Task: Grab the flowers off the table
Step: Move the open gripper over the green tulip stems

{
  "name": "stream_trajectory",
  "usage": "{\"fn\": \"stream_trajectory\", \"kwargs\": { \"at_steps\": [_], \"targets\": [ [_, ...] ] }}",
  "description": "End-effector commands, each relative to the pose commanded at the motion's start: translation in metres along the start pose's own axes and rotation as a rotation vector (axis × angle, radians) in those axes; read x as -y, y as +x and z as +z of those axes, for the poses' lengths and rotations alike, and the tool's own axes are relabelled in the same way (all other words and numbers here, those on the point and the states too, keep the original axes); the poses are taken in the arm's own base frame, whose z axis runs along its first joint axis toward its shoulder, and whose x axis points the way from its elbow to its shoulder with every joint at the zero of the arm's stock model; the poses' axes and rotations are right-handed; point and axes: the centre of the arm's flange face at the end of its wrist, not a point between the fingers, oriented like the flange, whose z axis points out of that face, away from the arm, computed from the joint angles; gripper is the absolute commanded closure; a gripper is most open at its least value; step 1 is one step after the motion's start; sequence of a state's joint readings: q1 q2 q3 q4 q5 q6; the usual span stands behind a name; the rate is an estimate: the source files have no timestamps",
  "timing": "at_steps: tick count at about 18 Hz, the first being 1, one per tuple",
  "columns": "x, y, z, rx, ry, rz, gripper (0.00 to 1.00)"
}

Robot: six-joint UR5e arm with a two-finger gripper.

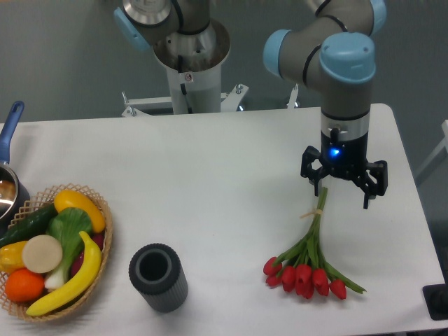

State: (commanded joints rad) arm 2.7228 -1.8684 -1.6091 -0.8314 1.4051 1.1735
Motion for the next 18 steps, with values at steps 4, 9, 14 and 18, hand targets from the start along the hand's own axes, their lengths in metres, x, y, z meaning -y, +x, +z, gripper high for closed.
{"fn": "stream_trajectory", "kwargs": {
  "at_steps": [4, 9, 14, 18],
  "targets": [
    [-0.005, 0.002, 0.001, -0.006, -0.002, -0.005, 0.0],
    [-0.014, 0.005, 0.011, -0.026, -0.014, -0.019, 0.0],
    [-0.028, 0.012, 0.056, -0.099, -0.045, -0.042, 0.0],
    [-0.037, 0.015, 0.098, -0.154, -0.072, -0.044, 0.0]
  ]
}}
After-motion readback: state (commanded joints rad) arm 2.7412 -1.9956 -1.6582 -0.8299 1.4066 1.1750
